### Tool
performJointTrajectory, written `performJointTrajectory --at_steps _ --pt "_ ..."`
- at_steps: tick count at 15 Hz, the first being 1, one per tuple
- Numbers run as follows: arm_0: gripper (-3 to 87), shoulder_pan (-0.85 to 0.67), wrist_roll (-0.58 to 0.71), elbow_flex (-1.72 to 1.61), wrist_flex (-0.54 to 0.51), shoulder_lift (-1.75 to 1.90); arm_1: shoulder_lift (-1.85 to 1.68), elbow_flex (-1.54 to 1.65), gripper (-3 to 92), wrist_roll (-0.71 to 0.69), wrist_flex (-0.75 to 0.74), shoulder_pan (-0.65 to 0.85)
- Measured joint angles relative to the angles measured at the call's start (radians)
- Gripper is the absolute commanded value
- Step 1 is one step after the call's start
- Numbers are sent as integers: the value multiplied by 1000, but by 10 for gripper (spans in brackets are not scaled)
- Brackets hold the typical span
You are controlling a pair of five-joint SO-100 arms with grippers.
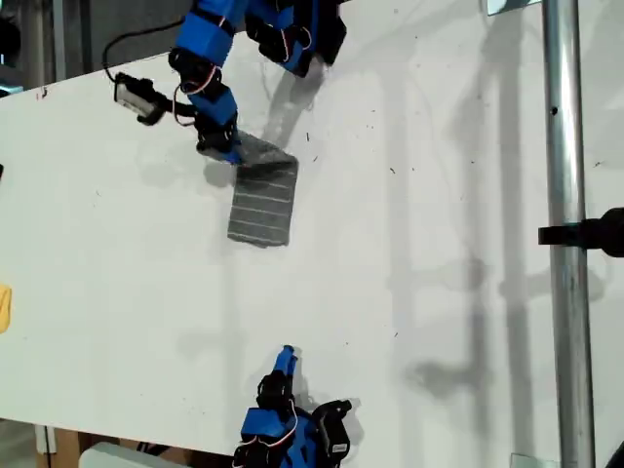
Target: Grasp corners of a towel and fold twice.
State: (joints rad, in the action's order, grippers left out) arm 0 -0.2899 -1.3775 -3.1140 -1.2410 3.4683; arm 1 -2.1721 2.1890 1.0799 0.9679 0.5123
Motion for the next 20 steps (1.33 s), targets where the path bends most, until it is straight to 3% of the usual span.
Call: performJointTrajectory --at_steps 1,3,6,7,9,10,14,17,19,20 --pt "112 0 0 0 0 0 170 -84 157 0 -141 -29" --pt "120 0 -2 0 0 0 437 -238 235 6 -284 -69" --pt "156 0 -54 0 -29 0 449 -365 238 9 -301 -92" --pt "159 0 -80 0 -44 0 399 -365 204 9 -259 -74" --pt "155 0 -92 0 -51 0 204 -298 14 12 -156 -18" --pt "142 0 -92 0 -51 0 92 -199 -3 17 -100 18" --pt "140 -3 -48 0 -51 0 -356 275 -3 69 89 -18" --pt "138 2 339 0 -51 2 -658 515 -3 215 225 -192" --pt "138 2 385 0 -51 2 -884 663 8 298 321 -242" --pt "138 2 393 0 -51 2 -1029 713 67 345 371 -253"
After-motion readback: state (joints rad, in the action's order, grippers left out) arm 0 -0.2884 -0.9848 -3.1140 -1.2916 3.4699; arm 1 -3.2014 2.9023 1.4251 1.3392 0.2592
